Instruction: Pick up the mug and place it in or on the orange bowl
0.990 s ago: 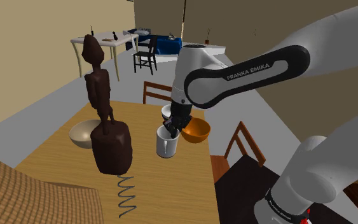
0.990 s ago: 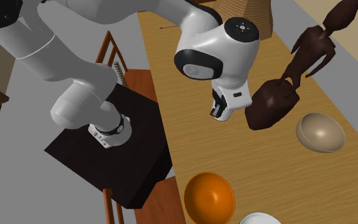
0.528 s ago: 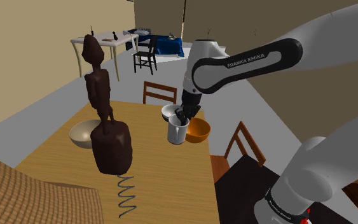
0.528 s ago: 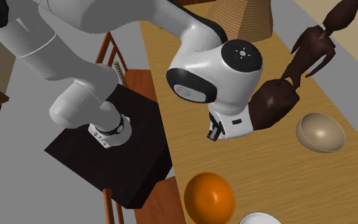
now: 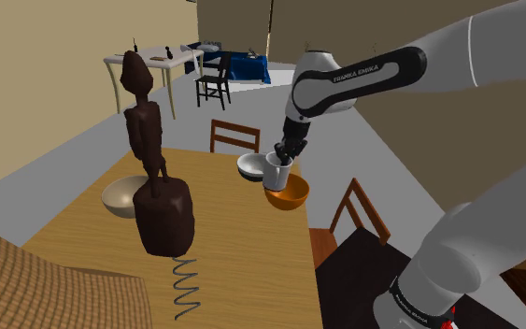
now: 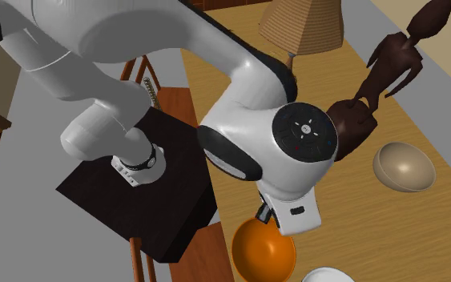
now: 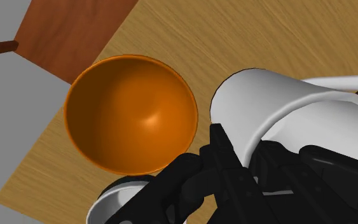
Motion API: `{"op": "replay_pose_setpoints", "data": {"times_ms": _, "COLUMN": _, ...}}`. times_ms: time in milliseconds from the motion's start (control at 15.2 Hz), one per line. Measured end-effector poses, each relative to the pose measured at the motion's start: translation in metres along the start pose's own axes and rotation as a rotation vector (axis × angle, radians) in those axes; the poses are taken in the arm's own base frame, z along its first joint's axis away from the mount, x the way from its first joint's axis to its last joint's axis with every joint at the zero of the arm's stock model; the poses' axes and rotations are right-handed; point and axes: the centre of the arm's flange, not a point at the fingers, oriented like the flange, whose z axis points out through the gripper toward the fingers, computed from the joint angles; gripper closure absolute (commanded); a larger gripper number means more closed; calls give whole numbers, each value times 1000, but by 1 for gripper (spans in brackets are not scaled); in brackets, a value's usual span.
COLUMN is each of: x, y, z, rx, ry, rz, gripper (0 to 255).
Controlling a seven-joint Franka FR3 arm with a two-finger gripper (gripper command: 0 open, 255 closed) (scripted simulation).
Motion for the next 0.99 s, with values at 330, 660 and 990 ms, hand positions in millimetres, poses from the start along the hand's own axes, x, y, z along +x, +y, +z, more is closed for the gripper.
{"op": "replay_pose_setpoints", "data": {"times_ms": 330, "x": 21, "y": 65, "z": -10, "rx": 0, "ry": 0, "rz": 0, "gripper": 255}}
{"op": "replay_pose_setpoints", "data": {"times_ms": 660, "x": 40, "y": 112, "z": -9, "rx": 0, "ry": 0, "rz": 0, "gripper": 255}}
{"op": "replay_pose_setpoints", "data": {"times_ms": 990, "x": 40, "y": 116, "z": 15, "rx": 0, "ry": 0, "rz": -1, "gripper": 255}}
